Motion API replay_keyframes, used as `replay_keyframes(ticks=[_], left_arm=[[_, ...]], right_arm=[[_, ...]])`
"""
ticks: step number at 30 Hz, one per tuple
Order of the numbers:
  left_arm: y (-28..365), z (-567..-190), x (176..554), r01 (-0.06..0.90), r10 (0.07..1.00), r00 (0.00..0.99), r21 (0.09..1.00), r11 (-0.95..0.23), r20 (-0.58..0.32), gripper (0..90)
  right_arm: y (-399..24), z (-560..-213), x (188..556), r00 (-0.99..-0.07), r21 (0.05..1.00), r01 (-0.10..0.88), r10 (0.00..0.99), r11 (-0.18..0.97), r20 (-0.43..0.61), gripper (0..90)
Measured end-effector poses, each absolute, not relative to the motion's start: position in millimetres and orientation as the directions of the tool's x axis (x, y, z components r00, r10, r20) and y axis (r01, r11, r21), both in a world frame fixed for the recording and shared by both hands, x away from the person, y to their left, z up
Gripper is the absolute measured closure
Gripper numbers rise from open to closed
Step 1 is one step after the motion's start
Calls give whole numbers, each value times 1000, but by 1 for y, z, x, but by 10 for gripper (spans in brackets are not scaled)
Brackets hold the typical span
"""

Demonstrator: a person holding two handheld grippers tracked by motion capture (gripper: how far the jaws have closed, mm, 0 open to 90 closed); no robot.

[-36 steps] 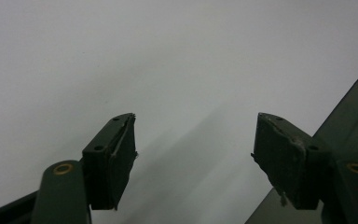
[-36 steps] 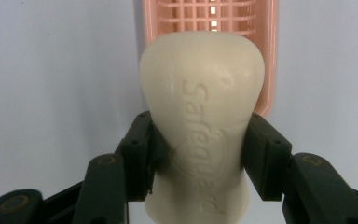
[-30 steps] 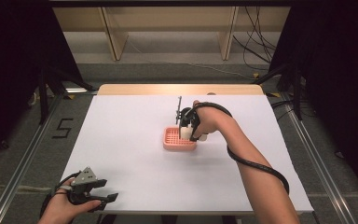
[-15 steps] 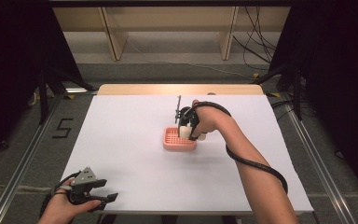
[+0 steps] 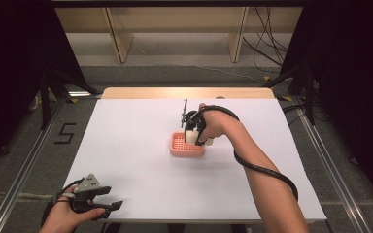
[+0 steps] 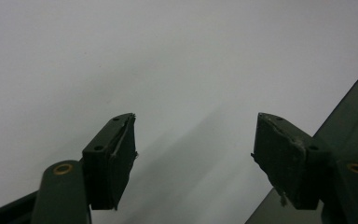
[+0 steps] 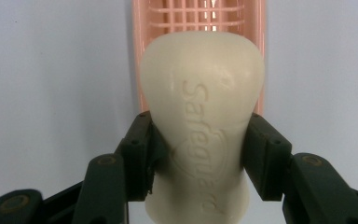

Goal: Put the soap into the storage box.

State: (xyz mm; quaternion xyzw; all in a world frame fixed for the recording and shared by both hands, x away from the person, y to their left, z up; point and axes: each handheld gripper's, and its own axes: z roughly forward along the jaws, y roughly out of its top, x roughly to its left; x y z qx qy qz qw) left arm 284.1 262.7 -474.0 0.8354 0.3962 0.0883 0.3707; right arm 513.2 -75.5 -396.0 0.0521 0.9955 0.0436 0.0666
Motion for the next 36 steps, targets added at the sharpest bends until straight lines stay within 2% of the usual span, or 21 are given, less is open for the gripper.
replay_keyframes(ticks=[1,3,4,7,9,11,12,22,24,28,32,36], left_arm=[[263,-474,284,597,727,670,689,-411,-146,292],[263,-474,284,594,725,674,685,-422,-139,292],[264,-474,284,594,726,674,685,-422,-138,292],[264,-474,285,594,726,674,685,-422,-138,292],[263,-474,284,596,727,671,689,-412,-146,291],[263,-474,284,595,725,674,684,-422,-139,291],[263,-474,284,598,726,672,686,-415,-146,292],[263,-474,284,596,727,671,688,-414,-145,292],[263,-474,284,596,726,672,687,-415,-144,292],[263,-474,285,597,726,672,685,-417,-144,292],[263,-474,285,596,726,673,685,-419,-142,292],[263,-474,285,596,725,674,683,-421,-142,292]], right_arm=[[-74,-395,511,-981,94,138,149,986,-122,507],[-74,-397,512,-984,116,134,147,984,-106,507],[-73,-395,511,-982,90,141,151,986,-113,506],[-71,-396,511,-981,101,143,154,985,-115,506],[-72,-397,515,-987,104,88,101,991,-126,506],[-71,-397,516,-987,105,82,95,991,-127,506],[-69,-397,512,-982,112,140,152,984,-110,507],[-67,-395,513,-981,103,146,157,984,-112,506],[-68,-396,517,-986,102,86,100,991,-137,506],[-65,-396,516,-984,95,114,126,989,-126,506],[-64,-397,519,-988,108,68,82,992,-129,506],[-61,-395,516,-982,103,124,137,987,-126,507]])
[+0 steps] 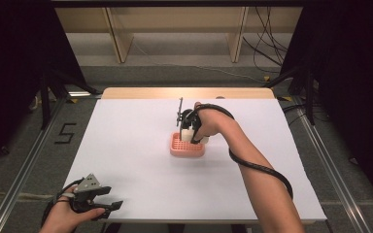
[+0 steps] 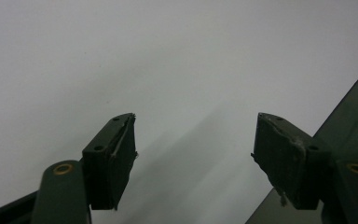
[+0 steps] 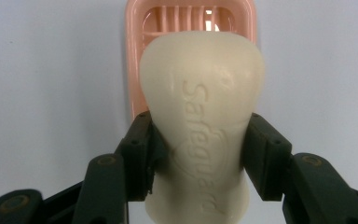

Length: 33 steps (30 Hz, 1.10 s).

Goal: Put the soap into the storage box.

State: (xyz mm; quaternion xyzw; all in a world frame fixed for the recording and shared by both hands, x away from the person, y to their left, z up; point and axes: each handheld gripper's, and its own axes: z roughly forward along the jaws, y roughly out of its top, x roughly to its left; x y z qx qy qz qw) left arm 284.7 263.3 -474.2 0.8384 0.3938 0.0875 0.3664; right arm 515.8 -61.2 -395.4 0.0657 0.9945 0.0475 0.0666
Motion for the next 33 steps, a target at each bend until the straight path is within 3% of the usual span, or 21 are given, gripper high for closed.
replay_keyframes(ticks=[12,14,18,24,26,27,33], left_arm=[[263,-474,285,598,723,675,682,-422,-144,292],[263,-474,285,597,725,673,686,-416,-145,292],[264,-474,285,594,729,671,684,-422,-134,292],[264,-473,285,583,723,680,687,-434,-121,292],[265,-474,285,581,722,681,689,-434,-119,292],[264,-473,285,582,726,678,687,-435,-115,291],[265,-473,285,580,716,688,685,-442,-120,292]], right_arm=[[-58,-398,521,-988,111,47,63,993,-143,506],[-57,-397,517,-983,102,127,139,987,-121,507],[-57,-399,521,-987,113,78,93,990,-128,507],[-54,-399,521,-986,117,78,94,990,-137,506],[-52,-399,518,-984,124,119,134,985,-116,507],[-52,-400,521,-987,126,76,92,989,-130,506],[-50,-401,521,-986,113,75,91,991,-137,506]])
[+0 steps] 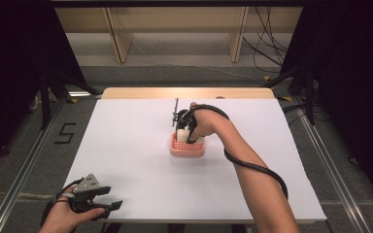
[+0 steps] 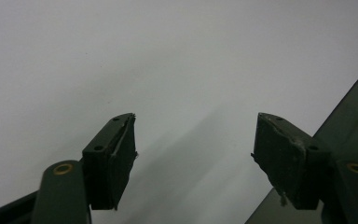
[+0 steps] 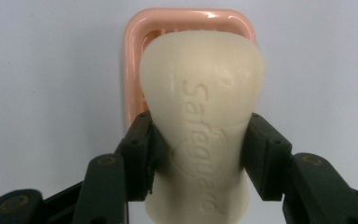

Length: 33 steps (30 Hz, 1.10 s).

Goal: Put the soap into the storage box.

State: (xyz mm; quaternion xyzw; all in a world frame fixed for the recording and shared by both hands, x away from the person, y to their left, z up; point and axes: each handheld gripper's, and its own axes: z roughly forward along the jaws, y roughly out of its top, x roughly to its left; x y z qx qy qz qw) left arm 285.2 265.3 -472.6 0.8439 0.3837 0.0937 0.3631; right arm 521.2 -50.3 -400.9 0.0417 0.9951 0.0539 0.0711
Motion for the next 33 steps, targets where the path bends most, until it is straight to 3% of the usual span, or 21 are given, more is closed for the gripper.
replay_keyframes(ticks=[3,4,6,8,12,14,25,33], left_arm=[[265,-473,285,581,717,686,686,-439,-122,292],[265,-473,285,580,718,686,687,-438,-121,292],[265,-473,285,580,717,686,687,-439,-121,292],[265,-473,285,580,718,686,687,-438,-121,292],[265,-473,285,580,717,686,687,-438,-122,292],[265,-473,285,579,717,686,688,-436,-122,291],[265,-472,285,580,720,684,687,-437,-120,292],[265,-473,285,580,723,681,689,-435,-118,292]], right_arm=[[-49,-402,523,-989,121,53,69,991,-134,506],[-48,-401,519,-985,117,117,130,986,-111,506],[-48,-402,521,-987,132,89,105,987,-121,506],[-47,-401,518,-983,120,125,139,985,-116,506],[-46,-404,524,-988,136,38,58,990,-143,506],[-45,-404,521,-987,141,82,101,987,-128,506],[-43,-408,524,-988,129,49,67,990,-137,506],[-41,-410,520,-987,127,105,119,986,-108,506]])
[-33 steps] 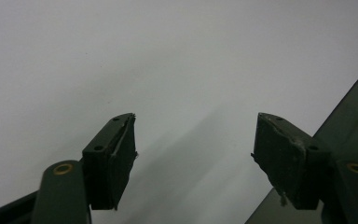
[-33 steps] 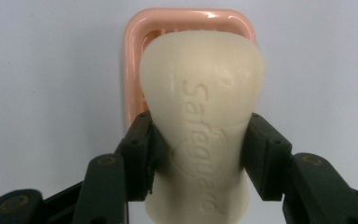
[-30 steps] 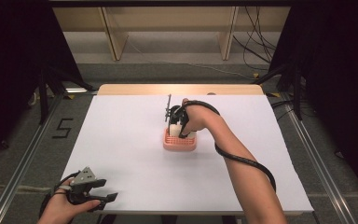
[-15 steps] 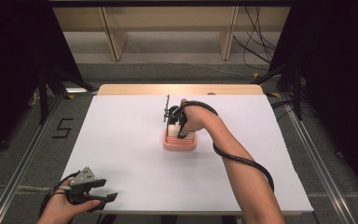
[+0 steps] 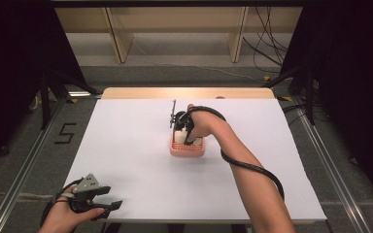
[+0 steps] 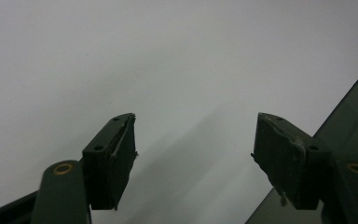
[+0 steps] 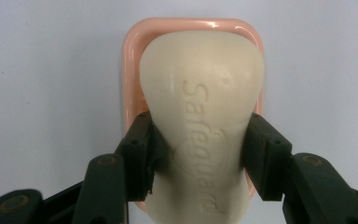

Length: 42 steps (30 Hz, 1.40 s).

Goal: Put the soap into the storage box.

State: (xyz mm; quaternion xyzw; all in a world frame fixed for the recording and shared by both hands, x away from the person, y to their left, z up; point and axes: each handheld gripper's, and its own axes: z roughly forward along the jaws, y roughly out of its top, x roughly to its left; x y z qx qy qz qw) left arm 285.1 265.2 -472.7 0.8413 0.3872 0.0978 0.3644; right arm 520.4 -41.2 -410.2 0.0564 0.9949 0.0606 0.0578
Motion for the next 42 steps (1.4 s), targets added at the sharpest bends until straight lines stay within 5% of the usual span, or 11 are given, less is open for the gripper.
replay_keyframes(ticks=[23,42], left_arm=[[265,-473,285,578,721,683,689,-438,-115,292],[265,-473,285,579,721,683,690,-435,-118,292]], right_arm=[[-41,-420,528,-990,128,36,53,991,-132,507],[-40,-426,523,-984,109,148,157,983,-79,506]])
